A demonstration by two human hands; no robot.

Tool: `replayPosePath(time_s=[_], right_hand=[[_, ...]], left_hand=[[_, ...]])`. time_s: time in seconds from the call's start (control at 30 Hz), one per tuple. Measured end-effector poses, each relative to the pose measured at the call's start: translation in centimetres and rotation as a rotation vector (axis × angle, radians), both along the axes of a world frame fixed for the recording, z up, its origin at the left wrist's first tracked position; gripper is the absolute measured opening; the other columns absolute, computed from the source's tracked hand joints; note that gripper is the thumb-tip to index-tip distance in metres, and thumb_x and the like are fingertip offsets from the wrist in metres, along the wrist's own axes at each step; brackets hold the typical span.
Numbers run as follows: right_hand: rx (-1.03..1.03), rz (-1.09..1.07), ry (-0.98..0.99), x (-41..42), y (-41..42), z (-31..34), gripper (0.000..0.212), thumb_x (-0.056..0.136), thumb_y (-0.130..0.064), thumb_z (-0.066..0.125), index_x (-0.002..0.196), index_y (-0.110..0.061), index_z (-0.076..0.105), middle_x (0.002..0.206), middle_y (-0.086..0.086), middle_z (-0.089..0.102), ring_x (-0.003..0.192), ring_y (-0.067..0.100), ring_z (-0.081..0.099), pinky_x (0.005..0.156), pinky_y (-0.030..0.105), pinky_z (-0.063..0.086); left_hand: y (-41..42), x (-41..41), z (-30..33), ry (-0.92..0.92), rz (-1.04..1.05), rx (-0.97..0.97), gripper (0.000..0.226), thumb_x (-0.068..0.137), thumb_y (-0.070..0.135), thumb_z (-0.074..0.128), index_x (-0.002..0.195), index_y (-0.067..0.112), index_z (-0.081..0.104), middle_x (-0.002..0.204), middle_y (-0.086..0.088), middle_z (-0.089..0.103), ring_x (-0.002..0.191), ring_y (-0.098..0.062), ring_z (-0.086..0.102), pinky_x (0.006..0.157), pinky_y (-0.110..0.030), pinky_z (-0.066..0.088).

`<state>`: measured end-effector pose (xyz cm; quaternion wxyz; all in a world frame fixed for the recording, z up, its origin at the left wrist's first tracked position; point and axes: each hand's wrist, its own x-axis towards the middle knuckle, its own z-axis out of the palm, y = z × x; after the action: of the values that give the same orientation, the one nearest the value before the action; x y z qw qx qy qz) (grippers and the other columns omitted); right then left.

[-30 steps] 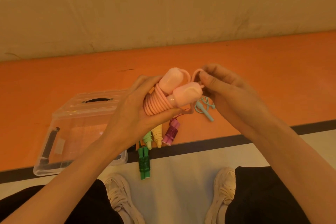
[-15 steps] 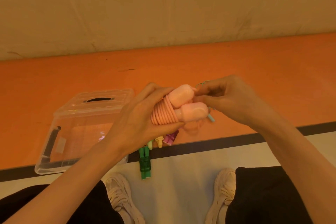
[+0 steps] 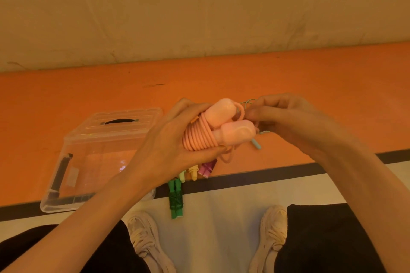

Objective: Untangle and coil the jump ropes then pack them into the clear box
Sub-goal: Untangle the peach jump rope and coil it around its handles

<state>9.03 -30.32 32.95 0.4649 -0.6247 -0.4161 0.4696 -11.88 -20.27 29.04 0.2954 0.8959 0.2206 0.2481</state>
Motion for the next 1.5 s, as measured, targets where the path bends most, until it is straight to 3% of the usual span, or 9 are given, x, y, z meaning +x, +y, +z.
replayPosePath(time_s=[0.2,0.37,0.47,0.63,0.93,1.07,1.17,1.27,1.5], right_hand=[[0.084,-0.089,0.329,-0.8,0.6,0.0,0.018,0.08,-0.008,0.057,0.063,-0.012,0.063,0.067,0.001,0.062,0.06,0.01,0.053,0.062,0.024,0.042],[0.245,-0.024,-0.097,0.0,0.0,0.4,0.015,0.081,-0.023,0.066,0.09,-0.012,0.071,0.088,0.004,0.071,0.08,0.016,0.062,0.074,0.027,0.05],[0.23,-0.011,-0.158,0.0,-0.1,0.5,0.019,0.076,-0.023,0.068,0.091,-0.012,0.073,0.095,0.005,0.073,0.091,0.022,0.066,0.081,0.031,0.052],[0.199,0.056,-0.208,-0.3,0.1,0.3,0.014,0.079,-0.012,0.068,0.09,-0.004,0.071,0.086,0.002,0.075,0.081,0.006,0.069,0.071,0.013,0.05],[0.145,-0.012,-0.143,-0.4,0.4,-0.4,0.016,0.068,-0.019,0.075,0.08,-0.008,0.074,0.083,0.003,0.075,0.08,0.011,0.07,0.072,0.019,0.054],[0.048,0.004,-0.069,-0.1,0.5,-0.5,0.02,0.062,-0.023,0.078,0.074,-0.008,0.072,0.079,0.022,0.067,0.061,0.014,0.057,0.054,0.021,0.045],[-0.045,0.063,0.097,0.3,0.4,-0.3,0.018,0.065,-0.015,0.076,0.078,-0.007,0.066,0.074,0.016,0.063,0.056,0.013,0.053,0.054,0.021,0.046],[-0.127,0.167,0.23,0.8,0.2,0.0,0.028,0.07,-0.005,0.076,0.092,-0.007,0.06,0.077,0.006,0.068,0.063,0.015,0.058,0.055,0.021,0.051],[-0.205,0.193,0.02,0.9,0.1,0.0,0.029,0.063,-0.013,0.076,0.089,-0.003,0.069,0.081,0.015,0.07,0.074,0.03,0.062,0.06,0.023,0.054]], left_hand=[[-0.5,0.4,0.3,-0.141,0.021,-0.123,0.063,0.074,0.055,0.071,0.128,0.03,0.051,0.112,0.011,0.053,0.101,-0.011,0.056,0.078,-0.033,0.051],[-0.2,0.1,-0.1,-0.117,0.082,-0.206,0.058,0.073,0.057,0.068,0.124,0.034,0.053,0.109,0.015,0.055,0.1,-0.012,0.057,0.075,-0.043,0.053],[-0.2,-0.3,-0.2,-0.067,0.076,-0.12,0.062,0.073,0.06,0.069,0.126,0.034,0.052,0.109,0.016,0.052,0.098,-0.009,0.055,0.075,-0.04,0.05],[0.1,-0.4,-0.3,0.073,0.077,0.014,0.073,0.071,0.07,0.062,0.133,0.035,0.047,0.109,0.015,0.048,0.094,-0.011,0.051,0.077,-0.043,0.048],[-0.3,-0.3,-0.1,0.125,0.045,0.02,0.069,0.072,0.069,0.061,0.132,0.038,0.048,0.105,0.021,0.047,0.094,-0.003,0.051,0.083,-0.043,0.046],[-0.6,-0.2,0.0,0.069,-0.002,-0.074,0.065,0.072,0.059,0.071,0.129,0.036,0.052,0.102,0.018,0.051,0.095,-0.003,0.052,0.074,-0.015,0.04],[-0.9,-0.1,0.2,0.035,-0.042,-0.123,0.062,0.072,0.049,0.076,0.128,0.031,0.056,0.1,0.014,0.053,0.094,-0.005,0.053,0.073,-0.009,0.038],[-1.0,-0.1,0.3,0.014,-0.086,-0.133,0.058,0.071,0.044,0.078,0.124,0.031,0.057,0.099,0.015,0.054,0.093,-0.004,0.054,0.073,-0.009,0.038],[-0.7,-0.5,-0.3,0.126,-0.114,-0.04,0.064,0.071,0.06,0.07,0.129,0.046,0.047,0.105,0.022,0.049,0.098,0.003,0.052,0.073,-0.02,0.046]])
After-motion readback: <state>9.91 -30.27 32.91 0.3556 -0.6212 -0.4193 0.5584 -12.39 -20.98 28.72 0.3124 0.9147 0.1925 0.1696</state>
